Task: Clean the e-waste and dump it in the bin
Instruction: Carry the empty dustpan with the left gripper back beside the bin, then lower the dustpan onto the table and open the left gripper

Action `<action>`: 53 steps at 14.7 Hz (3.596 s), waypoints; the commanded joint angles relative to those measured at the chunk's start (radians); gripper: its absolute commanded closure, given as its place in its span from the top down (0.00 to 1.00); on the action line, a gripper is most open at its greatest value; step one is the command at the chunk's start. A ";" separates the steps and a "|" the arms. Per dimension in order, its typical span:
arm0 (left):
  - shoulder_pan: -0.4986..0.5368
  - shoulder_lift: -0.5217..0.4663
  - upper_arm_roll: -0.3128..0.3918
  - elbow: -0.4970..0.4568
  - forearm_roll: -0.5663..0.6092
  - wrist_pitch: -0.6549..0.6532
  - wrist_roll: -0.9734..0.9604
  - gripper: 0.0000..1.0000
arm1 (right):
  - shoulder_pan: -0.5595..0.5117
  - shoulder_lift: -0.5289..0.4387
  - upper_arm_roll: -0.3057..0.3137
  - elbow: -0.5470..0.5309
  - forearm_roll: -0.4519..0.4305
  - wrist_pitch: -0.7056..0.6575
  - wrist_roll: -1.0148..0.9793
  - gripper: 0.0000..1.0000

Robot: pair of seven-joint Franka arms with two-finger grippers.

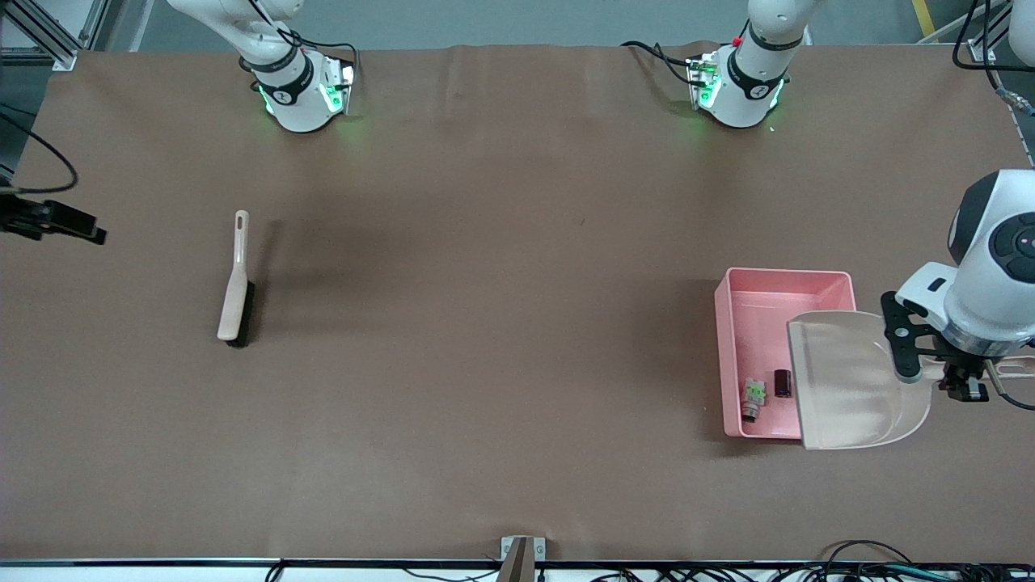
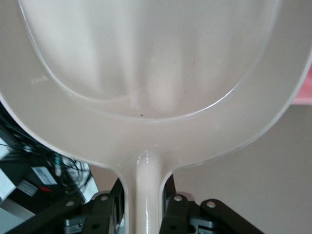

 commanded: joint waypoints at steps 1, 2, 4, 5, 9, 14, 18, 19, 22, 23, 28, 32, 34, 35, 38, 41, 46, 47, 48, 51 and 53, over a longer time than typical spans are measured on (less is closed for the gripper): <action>-0.074 0.000 -0.022 0.008 -0.025 -0.016 -0.069 0.10 | -0.010 0.024 0.009 0.123 -0.024 -0.025 -0.003 1.00; -0.105 0.002 -0.022 0.008 -0.034 -0.016 -0.108 0.10 | -0.010 0.024 0.009 0.151 -0.024 -0.027 -0.002 1.00; -0.178 0.020 -0.018 0.008 -0.039 -0.016 -0.213 0.10 | -0.004 0.029 0.010 0.168 -0.024 -0.030 0.003 1.00; -0.220 0.029 -0.016 0.008 -0.044 -0.016 -0.253 0.10 | 0.004 0.029 0.013 0.171 -0.024 -0.035 0.006 1.00; -0.391 0.107 0.031 0.051 -0.106 -0.016 -0.415 0.10 | 0.065 0.027 0.015 0.167 -0.050 -0.093 0.058 1.00; -0.710 0.163 0.247 0.133 -0.202 -0.014 -0.566 0.10 | 0.064 0.018 0.013 0.170 -0.062 -0.104 0.046 1.00; -0.878 0.229 0.370 0.189 -0.212 -0.004 -0.568 0.10 | 0.056 0.017 0.010 0.165 -0.059 -0.113 0.043 1.00; -0.881 0.245 0.370 0.189 -0.209 0.004 -0.562 0.10 | 0.056 0.020 0.010 0.168 -0.054 -0.110 0.040 1.00; -0.880 0.273 0.372 0.189 -0.208 0.030 -0.449 0.10 | 0.064 0.020 0.013 0.171 -0.027 -0.105 0.040 1.00; -0.878 0.276 0.373 0.189 -0.209 0.033 -0.427 0.10 | 0.065 0.020 0.015 0.171 -0.027 -0.105 0.040 1.00; -0.872 0.289 0.390 0.185 -0.222 0.036 -0.473 0.10 | 0.056 0.017 0.010 0.171 -0.025 -0.127 0.035 1.00; -0.863 0.289 0.392 0.179 -0.216 0.036 -0.510 0.10 | 0.059 0.017 0.013 0.173 -0.025 -0.127 0.038 1.00; -0.864 0.287 0.410 0.176 -0.208 0.036 -0.502 0.10 | 0.059 0.017 0.013 0.173 -0.024 -0.131 0.038 1.00; -0.866 0.289 0.410 0.174 -0.208 0.036 -0.498 0.10 | 0.059 0.015 0.013 0.171 -0.024 -0.134 0.038 1.00; -0.864 0.290 0.412 0.173 -0.208 0.038 -0.479 0.10 | 0.061 0.017 0.013 0.171 -0.022 -0.136 0.038 1.00; -0.860 0.293 0.413 0.168 -0.206 0.044 -0.435 0.10 | 0.062 0.018 0.013 0.171 -0.019 -0.130 0.037 1.00; -0.853 0.296 0.418 0.162 -0.208 0.050 -0.415 0.10 | 0.062 0.017 0.013 0.171 -0.021 -0.134 0.037 1.00; -0.855 0.298 0.426 0.162 -0.208 0.056 -0.415 0.11 | 0.062 0.018 0.013 0.171 -0.021 -0.136 0.037 1.00; -0.855 0.298 0.433 0.160 -0.209 0.064 -0.418 0.15 | 0.062 0.018 0.013 0.171 -0.019 -0.131 0.037 1.00; -0.855 0.295 0.433 0.162 -0.222 0.064 -0.435 0.60 | 0.062 0.018 0.013 0.173 -0.018 -0.128 0.037 1.00; -0.849 0.287 0.433 0.166 -0.226 0.064 -0.438 0.99 | 0.062 0.018 0.013 0.171 -0.016 -0.130 0.037 1.00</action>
